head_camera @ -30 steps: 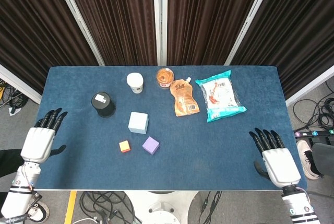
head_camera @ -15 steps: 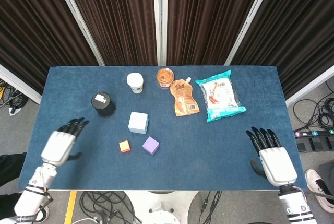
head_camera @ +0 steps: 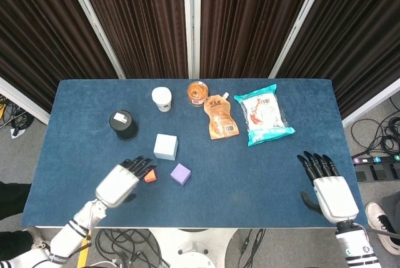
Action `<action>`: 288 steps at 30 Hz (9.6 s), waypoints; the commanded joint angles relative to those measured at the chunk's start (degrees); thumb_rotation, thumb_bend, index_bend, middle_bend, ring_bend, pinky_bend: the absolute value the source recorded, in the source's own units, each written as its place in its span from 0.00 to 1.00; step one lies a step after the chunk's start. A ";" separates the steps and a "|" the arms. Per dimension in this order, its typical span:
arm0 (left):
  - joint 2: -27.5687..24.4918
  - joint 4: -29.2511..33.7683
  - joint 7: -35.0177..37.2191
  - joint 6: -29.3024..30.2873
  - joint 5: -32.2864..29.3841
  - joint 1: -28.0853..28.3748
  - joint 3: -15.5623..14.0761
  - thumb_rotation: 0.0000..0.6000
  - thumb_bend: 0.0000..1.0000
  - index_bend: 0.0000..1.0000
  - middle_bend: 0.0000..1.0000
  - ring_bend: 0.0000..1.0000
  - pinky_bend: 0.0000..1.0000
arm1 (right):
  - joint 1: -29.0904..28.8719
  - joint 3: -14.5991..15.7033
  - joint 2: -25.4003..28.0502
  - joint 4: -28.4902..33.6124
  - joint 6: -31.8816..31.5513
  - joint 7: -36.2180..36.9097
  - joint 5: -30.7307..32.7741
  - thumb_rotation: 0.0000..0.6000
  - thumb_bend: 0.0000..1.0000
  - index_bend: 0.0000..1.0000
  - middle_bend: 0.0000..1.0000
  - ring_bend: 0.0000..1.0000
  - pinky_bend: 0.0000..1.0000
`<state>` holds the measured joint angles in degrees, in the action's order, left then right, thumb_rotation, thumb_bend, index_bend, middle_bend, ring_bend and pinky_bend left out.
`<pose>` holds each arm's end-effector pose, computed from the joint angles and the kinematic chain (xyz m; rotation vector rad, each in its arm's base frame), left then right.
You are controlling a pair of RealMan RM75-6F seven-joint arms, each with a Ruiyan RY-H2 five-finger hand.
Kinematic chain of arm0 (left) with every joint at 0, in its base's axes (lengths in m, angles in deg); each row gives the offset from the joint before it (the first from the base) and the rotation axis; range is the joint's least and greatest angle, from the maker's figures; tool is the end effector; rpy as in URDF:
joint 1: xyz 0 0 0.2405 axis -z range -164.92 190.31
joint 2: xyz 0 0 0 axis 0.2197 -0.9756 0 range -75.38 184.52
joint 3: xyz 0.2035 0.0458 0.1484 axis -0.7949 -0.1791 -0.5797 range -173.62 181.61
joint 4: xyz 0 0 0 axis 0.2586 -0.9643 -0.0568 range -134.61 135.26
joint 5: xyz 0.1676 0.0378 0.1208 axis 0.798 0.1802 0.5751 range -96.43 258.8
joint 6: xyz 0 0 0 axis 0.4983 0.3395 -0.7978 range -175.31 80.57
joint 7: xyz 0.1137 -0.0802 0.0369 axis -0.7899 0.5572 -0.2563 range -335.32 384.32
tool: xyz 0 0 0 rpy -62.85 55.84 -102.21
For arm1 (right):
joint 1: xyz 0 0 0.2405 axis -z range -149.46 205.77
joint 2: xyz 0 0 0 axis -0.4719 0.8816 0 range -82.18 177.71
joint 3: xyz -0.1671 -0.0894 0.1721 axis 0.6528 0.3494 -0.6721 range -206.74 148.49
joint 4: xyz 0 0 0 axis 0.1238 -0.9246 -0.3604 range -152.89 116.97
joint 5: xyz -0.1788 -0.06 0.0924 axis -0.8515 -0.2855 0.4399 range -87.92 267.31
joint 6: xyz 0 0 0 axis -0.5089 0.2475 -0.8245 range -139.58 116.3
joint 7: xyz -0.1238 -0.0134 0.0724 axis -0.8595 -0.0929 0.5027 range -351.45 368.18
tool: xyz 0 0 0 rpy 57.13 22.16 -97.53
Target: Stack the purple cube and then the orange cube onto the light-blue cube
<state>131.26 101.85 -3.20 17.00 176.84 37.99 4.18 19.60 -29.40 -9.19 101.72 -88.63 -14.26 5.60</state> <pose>-0.1657 0.2220 0.0273 -2.0910 -0.5639 -0.9679 -0.2192 -0.1752 0.1395 1.5986 -0.9592 0.8165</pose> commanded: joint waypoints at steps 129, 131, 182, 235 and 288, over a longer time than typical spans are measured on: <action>4.76 -5.70 -32.21 -13.22 -62.40 39.23 8.12 1.00 0.20 0.59 0.41 0.27 0.38 | -0.70 -1.68 3.80 -0.02 0.69 7.98 2.88 1.00 0.29 0.00 0.04 0.00 0.00; 4.83 -6.82 -31.52 -13.33 -63.27 40.15 8.41 1.00 0.20 0.59 0.41 0.27 0.38 | -0.77 -1.76 3.73 -0.04 0.72 7.82 3.08 1.00 0.29 0.00 0.04 0.00 0.00; 10.18 -8.02 -28.04 -3.40 -71.67 43.40 6.94 1.00 0.22 0.58 0.42 0.27 0.37 | -1.10 -1.44 2.84 -0.08 0.95 5.56 3.51 1.00 0.29 0.00 0.05 0.00 0.00; -8.86 18.13 -26.56 13.50 -74.16 32.31 -1.83 1.00 0.14 0.31 0.38 0.28 0.37 | -1.65 -1.42 3.38 -1.41 1.53 9.95 1.63 1.00 0.30 0.00 0.07 0.00 0.00; 11.40 -33.43 22.23 9.49 7.96 12.54 -10.66 1.00 0.13 0.47 0.51 0.38 0.48 | -3.09 -1.35 1.74 -1.27 3.85 5.80 5.47 1.00 0.29 0.00 0.07 0.00 0.00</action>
<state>142.55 67.97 19.05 27.00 185.33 50.62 -6.89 16.50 -30.76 -7.45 100.45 -84.78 -8.47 11.08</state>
